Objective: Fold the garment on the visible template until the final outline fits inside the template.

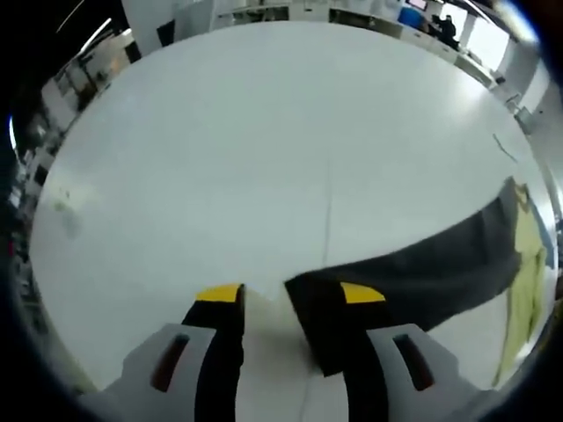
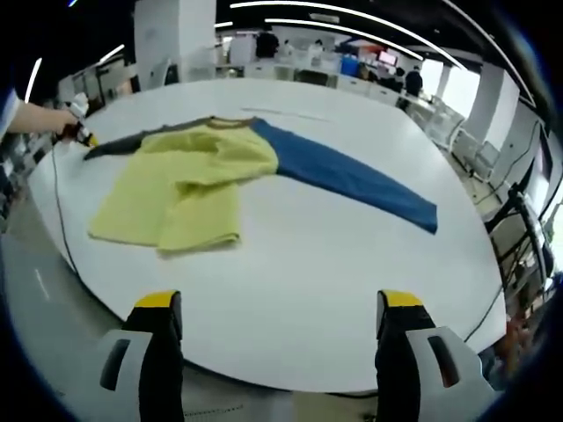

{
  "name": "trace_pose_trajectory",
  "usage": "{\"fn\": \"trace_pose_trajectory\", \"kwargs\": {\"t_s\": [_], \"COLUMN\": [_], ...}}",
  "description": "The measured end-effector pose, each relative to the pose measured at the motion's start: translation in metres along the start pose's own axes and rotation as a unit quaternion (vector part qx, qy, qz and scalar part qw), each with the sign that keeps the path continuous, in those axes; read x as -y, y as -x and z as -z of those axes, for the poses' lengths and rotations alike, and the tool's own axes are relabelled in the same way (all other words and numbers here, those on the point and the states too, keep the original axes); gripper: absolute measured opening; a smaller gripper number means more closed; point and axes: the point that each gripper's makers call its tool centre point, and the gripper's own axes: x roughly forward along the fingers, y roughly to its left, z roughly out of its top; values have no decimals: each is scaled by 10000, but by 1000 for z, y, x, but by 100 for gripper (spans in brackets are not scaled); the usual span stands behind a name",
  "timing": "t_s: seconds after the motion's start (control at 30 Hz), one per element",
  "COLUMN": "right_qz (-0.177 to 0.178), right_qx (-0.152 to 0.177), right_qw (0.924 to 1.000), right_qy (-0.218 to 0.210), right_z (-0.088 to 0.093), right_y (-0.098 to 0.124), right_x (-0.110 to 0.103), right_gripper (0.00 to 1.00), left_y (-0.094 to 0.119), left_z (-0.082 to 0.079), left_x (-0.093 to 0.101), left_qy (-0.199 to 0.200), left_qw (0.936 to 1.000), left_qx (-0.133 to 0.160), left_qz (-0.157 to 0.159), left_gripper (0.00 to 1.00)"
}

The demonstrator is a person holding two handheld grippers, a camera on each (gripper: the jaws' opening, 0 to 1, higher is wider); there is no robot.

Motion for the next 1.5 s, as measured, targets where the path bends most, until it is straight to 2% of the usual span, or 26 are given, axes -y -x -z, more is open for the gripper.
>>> {"fn": "trace_pose_trajectory", "kwargs": {"t_s": [0.07, 0.23, 0.33, 0.6, 0.73, 0.8, 1.07, 1.23, 1.5], "right_qz": [-9, -30, -55, -119, -149, -176, -250, -274, -319], "right_qx": [20, 37, 43, 98, 134, 162, 257, 309, 368], "right_qw": [10000, 10000, 10000, 9999, 9998, 9997, 9993, 9991, 9985], "right_qy": [-12, -7, 2, 43, 47, 54, 98, 125, 247], "right_z": [-1, -1, -2, -3, -5, -5, -9, -11, -13], "right_y": [0, 0, 0, 1, 2, 2, 4, 4, 6], "right_x": [0, -1, -2, -5, -6, -6, -10, -11, -14], "right_gripper": [91, 91, 91, 90, 90, 90, 90, 89, 88], "left_y": [1, 6, 11, 30, 40, 47, 77, 97, 140], "left_z": [1, 2, 3, 15, 13, 18, 27, 39, 57], "left_x": [3, 8, 13, 25, 35, 42, 61, 76, 106], "left_qy": [-21, -99, -263, -404, -582, -647, -559, -501, -396], "left_qw": [10000, 9999, 9995, 9987, 9965, 9957, 9934, 9917, 9861], "left_qx": [33, 84, 168, 254, 553, 584, 863, 973, 1328], "left_qz": [34, 86, 111, 159, 246, 307, 508, 671, 913], "left_gripper": [49, 55, 62, 77, 88, 92, 94, 95, 92]}}
